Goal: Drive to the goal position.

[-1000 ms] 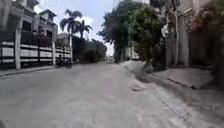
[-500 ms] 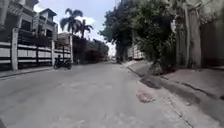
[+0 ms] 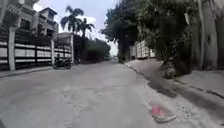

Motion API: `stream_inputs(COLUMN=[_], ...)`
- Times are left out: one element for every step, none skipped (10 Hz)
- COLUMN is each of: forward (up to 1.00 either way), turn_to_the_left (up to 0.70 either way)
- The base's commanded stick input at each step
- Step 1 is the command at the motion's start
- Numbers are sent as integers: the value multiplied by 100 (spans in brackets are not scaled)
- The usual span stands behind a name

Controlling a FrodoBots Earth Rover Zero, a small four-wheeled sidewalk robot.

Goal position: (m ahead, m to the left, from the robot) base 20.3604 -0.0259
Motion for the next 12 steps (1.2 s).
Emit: stream_inputs(forward=[100, 100, 100, 100, 100, 98, 87, 44, 75, 100, 100, 100], turn_to_the_left=[0, 0, 0, 0, 0, 0, 0, 0, 0, 0, -19, -40])
